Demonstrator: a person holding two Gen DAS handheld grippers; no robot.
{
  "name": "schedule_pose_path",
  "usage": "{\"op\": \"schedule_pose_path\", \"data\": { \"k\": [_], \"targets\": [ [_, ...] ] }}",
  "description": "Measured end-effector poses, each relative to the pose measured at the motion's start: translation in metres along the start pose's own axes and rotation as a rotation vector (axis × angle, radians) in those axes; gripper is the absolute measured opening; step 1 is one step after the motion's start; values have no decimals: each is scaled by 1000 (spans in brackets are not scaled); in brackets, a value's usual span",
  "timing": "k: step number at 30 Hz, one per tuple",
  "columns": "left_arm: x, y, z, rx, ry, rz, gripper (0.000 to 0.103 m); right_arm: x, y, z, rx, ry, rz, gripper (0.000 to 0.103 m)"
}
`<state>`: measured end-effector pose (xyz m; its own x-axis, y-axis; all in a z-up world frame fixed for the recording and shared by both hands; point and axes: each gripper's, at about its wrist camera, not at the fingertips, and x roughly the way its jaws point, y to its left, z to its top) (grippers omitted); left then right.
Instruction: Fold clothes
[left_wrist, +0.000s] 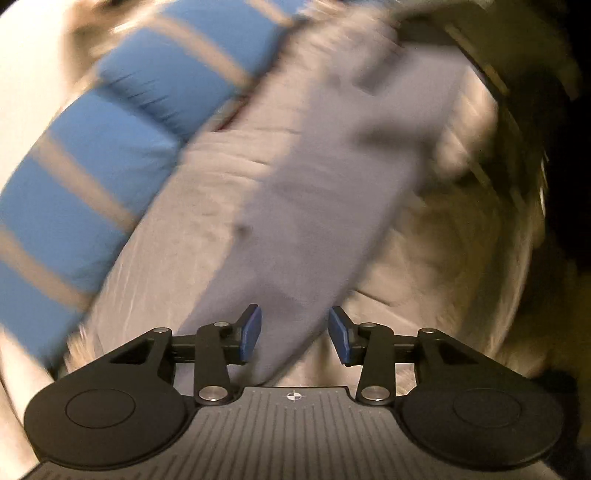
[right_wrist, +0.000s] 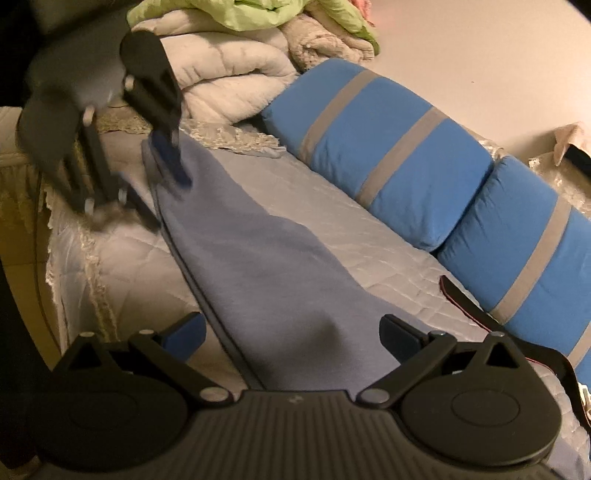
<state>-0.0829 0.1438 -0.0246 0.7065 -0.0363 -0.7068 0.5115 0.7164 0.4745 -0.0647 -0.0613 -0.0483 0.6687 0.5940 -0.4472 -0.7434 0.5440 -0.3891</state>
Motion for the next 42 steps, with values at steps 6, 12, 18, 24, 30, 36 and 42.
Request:
{"op": "schedule_pose_path", "data": {
  "k": [6,12,18,24,30,36,42],
  "targets": [
    [0,109,-43,-683,82,257,42,-4,1,1,2,-16,-2,103],
    [7,172,-111,-1277,144,267,44,-6,5,1,-24,-27,-2,103],
    [21,194,-174,-1665,118,174,44,-8,8,1,-45,-37,3,103],
    [30,190,-200,-1830,17,63,42,-6,10,-1,-57,-31,2,103],
    [29,188,-200,-1859,-40,18,7,-5,13,-3,-76,-24,0,103],
    [13,190,-177,-1717,32,139,6,-3,14,-4,-78,-17,1,103],
    [11,191,-164,-1603,115,238,6,-1,16,-6,-92,-10,-1,103]
  ]
}}
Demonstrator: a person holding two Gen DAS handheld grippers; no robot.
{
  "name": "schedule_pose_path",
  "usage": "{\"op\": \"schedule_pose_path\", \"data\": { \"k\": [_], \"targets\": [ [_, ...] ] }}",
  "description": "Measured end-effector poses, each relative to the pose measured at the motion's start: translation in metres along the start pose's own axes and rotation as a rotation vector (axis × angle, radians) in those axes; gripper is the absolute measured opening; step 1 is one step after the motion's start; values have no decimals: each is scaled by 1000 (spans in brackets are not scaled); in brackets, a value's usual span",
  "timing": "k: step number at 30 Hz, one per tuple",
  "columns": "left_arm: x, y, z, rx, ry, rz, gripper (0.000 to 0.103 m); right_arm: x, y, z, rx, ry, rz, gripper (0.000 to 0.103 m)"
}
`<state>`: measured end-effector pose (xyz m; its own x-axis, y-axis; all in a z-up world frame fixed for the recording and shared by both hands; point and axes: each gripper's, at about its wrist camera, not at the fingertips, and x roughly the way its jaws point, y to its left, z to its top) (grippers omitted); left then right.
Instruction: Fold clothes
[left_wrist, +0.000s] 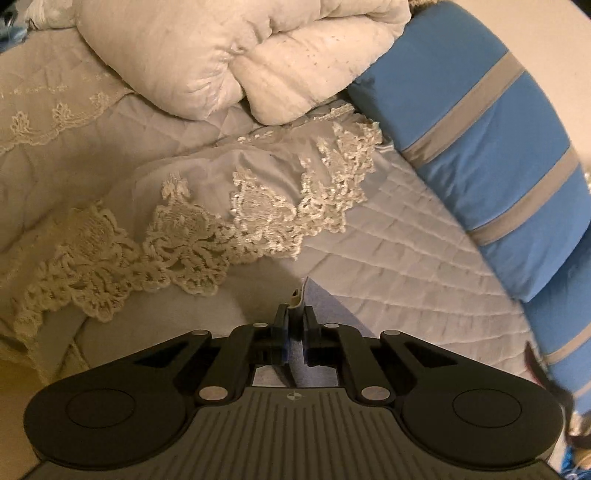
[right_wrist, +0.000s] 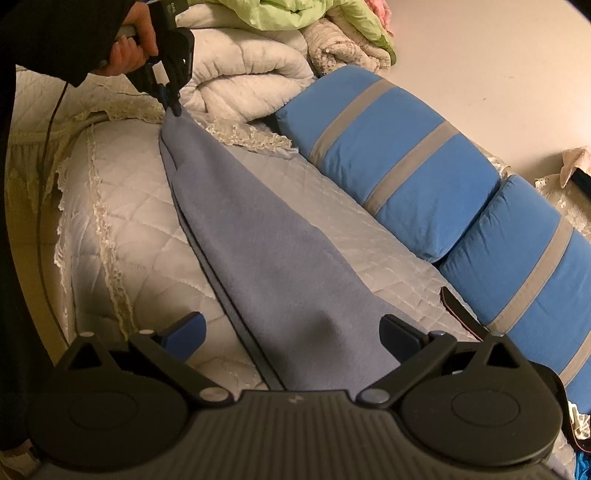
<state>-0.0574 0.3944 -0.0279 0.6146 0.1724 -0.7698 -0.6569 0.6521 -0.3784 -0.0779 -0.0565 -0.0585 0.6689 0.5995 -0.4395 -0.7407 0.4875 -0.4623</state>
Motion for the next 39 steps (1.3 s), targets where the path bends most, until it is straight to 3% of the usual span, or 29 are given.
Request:
{"op": "schedule_pose_path", "data": {
  "k": [5,10,11,14,15,19,23,24,25,26,34,37,38,39],
  "targets": [
    [-14,-2,2,57,-78,128,4,1,1,0,-12,3,0,103],
    [-19,-1,7,94,-125,165,5,1,2,0,-17,1,-1,103],
    [-17,-3,7,110,-137,163,10,2,3,0,-18,1,0,103],
    [-9,-9,8,139,-166,133,44,2,4,1,-28,1,-1,103],
    [-6,-11,9,136,-166,108,50,2,5,0,-30,1,0,103],
    [16,-14,12,124,-109,36,52,2,7,0,-42,3,2,103],
    [36,-14,10,114,-40,-19,47,2,7,-1,-47,4,6,103],
    [39,-15,9,116,-16,-45,23,2,7,-1,-46,5,6,103],
    [40,-15,8,119,-2,-65,9,2,7,-1,-45,6,6,103],
    [40,-15,6,122,7,-81,5,2,6,-1,-44,7,7,103],
    [-14,-21,1,204,-306,-340,5,0,7,-1,-44,3,10,103],
    [-9,-29,0,219,-312,-246,22,1,7,-1,-49,4,9,103],
    [-6,-29,1,215,-291,-198,40,0,7,-1,-50,4,9,103],
    [-2,-30,2,208,-270,-154,48,0,7,-1,-52,3,9,103]
  ]
}}
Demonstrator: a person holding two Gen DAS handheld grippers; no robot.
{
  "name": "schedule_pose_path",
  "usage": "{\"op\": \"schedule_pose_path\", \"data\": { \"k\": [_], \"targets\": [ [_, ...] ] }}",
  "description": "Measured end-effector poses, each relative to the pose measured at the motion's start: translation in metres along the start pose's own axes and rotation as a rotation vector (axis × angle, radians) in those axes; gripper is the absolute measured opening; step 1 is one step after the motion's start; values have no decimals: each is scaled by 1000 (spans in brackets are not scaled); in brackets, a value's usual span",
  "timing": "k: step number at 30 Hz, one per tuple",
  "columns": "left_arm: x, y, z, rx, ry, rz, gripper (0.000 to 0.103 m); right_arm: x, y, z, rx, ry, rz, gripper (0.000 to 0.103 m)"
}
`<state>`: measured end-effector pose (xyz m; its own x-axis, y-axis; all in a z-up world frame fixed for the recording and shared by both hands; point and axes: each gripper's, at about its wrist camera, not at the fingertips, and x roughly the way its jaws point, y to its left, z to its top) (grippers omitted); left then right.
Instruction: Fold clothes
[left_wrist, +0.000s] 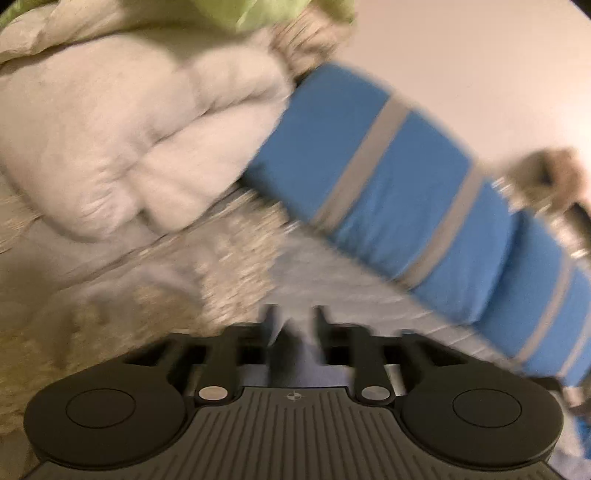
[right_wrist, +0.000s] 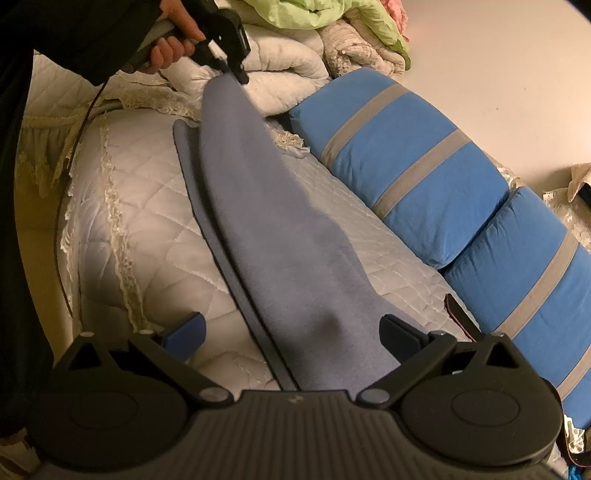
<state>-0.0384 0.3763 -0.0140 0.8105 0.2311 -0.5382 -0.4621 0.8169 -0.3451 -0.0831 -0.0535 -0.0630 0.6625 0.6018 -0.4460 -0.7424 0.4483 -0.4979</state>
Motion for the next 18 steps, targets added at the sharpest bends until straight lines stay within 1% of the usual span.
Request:
{"op": "schedule_pose_path", "data": {
  "k": [4,6,8,10,12,15,18],
  "targets": [
    [11,8,-4,-3,91,107,51,0,0,1,-3,-4,0,103],
    [15,13,-5,-24,130,143,51,0,0,1,-3,-5,1,103],
    [16,20,-4,-54,150,152,51,1,0,1,-6,-4,0,103],
    [16,22,-4,-62,160,152,51,1,1,1,-10,-4,-1,103],
    [17,20,-4,-46,160,143,51,1,2,1,-13,-5,-3,103],
    [21,11,-7,5,170,137,52,1,3,1,-20,-4,-5,103],
    [30,4,-12,44,195,136,52,1,4,1,-24,-4,-5,103]
  ]
}}
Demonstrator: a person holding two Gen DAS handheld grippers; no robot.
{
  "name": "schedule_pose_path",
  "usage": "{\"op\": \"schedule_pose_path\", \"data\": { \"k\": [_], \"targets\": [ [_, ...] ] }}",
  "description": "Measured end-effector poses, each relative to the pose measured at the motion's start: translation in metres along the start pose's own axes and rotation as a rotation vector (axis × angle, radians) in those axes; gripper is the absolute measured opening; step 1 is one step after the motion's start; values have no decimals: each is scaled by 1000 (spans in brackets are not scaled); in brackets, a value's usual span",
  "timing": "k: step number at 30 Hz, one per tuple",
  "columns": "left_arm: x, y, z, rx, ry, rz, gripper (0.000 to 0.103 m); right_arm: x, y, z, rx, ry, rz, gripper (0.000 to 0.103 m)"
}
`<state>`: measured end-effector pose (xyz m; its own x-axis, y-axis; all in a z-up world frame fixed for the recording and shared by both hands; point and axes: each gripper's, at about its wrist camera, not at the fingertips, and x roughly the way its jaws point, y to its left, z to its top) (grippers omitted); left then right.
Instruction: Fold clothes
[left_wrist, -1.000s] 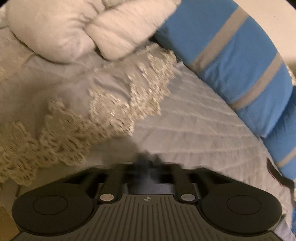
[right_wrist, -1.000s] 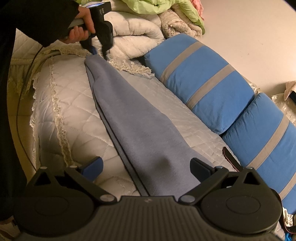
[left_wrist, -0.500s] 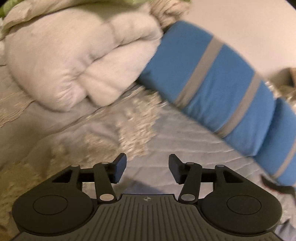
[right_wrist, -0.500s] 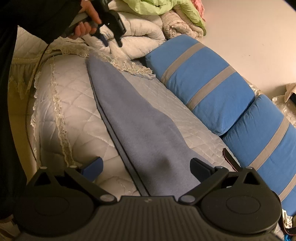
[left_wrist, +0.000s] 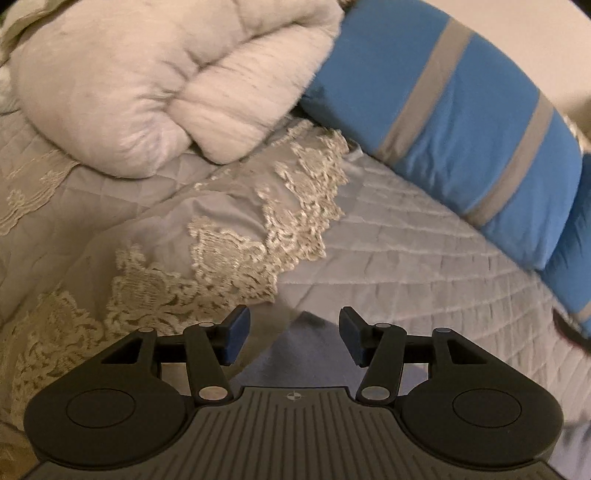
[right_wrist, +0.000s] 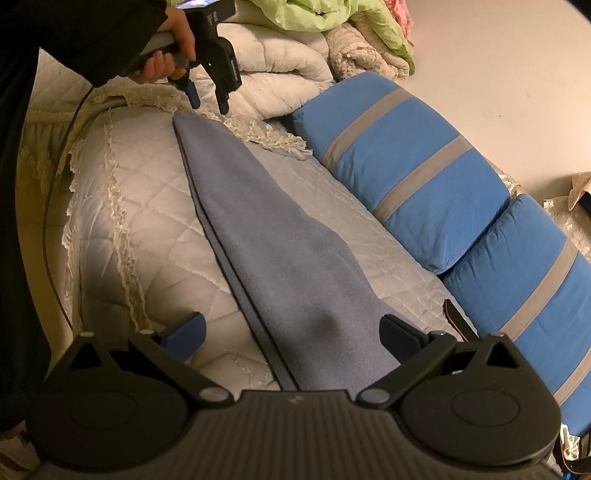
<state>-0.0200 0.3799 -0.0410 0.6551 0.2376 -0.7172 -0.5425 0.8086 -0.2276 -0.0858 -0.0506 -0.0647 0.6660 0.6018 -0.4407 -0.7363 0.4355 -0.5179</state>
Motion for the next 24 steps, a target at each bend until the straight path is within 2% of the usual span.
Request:
{"op": "schedule_pose_path", "data": {
  "k": [4,10,13,14,15,16,20,22,24],
  "targets": [
    [15,-7,-5,34,43,-37,52,0,0,0,-1,1,1,103],
    [26,-12,-11,68,28,-87,52,0,1,0,-2,1,2,103],
    [27,-10,-9,35,19,-114,51,0,1,0,-2,3,4,103],
    [27,-9,-10,17,12,-130,36,1,0,0,-2,4,5,103],
    [25,-7,-9,6,-2,-140,12,1,0,0,-1,4,5,103],
    [21,-7,-8,4,-26,-148,10,1,0,0,-1,5,6,103],
    [1,-8,-2,16,-156,-181,8,1,1,0,-3,4,6,103],
    [-1,-11,-1,26,-179,-168,10,1,1,0,-4,5,5,103],
    [6,-16,1,48,-144,-108,22,1,1,-1,-3,6,7,103]
  ]
}}
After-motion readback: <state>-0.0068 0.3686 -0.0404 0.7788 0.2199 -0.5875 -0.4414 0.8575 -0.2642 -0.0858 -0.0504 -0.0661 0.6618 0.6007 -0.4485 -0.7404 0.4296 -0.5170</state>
